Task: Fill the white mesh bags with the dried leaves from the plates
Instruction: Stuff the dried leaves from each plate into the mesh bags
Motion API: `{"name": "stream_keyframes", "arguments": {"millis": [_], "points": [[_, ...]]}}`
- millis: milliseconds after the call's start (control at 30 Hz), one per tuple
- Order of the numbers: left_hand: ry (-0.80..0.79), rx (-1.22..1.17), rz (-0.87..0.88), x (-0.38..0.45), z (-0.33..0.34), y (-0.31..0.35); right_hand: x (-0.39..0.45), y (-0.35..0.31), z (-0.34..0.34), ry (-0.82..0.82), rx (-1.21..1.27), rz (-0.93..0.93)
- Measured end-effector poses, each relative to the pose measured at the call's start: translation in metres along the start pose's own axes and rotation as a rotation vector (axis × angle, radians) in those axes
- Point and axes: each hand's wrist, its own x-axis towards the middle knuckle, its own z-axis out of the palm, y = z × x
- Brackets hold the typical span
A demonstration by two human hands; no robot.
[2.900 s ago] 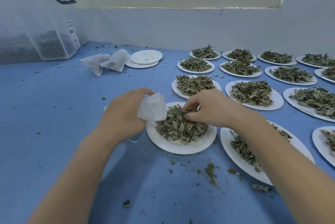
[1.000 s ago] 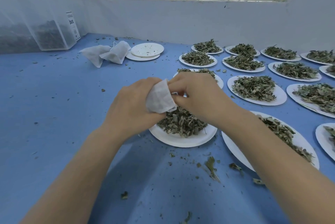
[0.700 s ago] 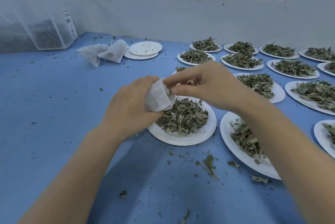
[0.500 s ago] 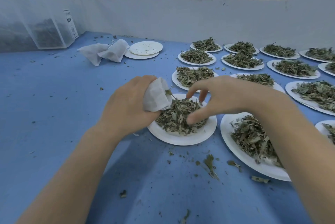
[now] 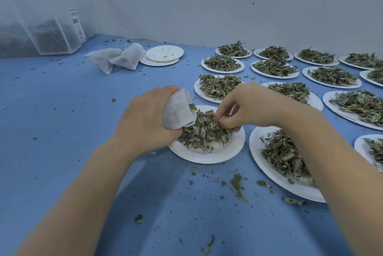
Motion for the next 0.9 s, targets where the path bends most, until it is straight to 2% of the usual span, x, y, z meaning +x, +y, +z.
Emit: {"name": "stream_keyframes", "arguments": {"millis": [333,600,767,833,900], "points": [[0.003,-0.001,0.035,0.000,0.002,0.002,-0.010,-0.019,-0.017,0.350,0.122,-0.158],[0.110,-0.119,0.036,-0.002,0.004,0.011,-0.001,-0.047,0.018,0.307,0.048,-0.323],[0.116,-0.146,0.006,-0.001,0.003,0.006,-0.005,-0.045,0.008,0.038,0.207,-0.311],[0.115,-0.133,-0.003,-0.001,0.004,0.006,-0.005,-0.045,0.007,0.087,0.229,-0.294],[0.113,-0.130,-0.007,0.000,0.004,0.005,-0.002,-0.048,0.012,0.247,0.256,-0.277]]}}
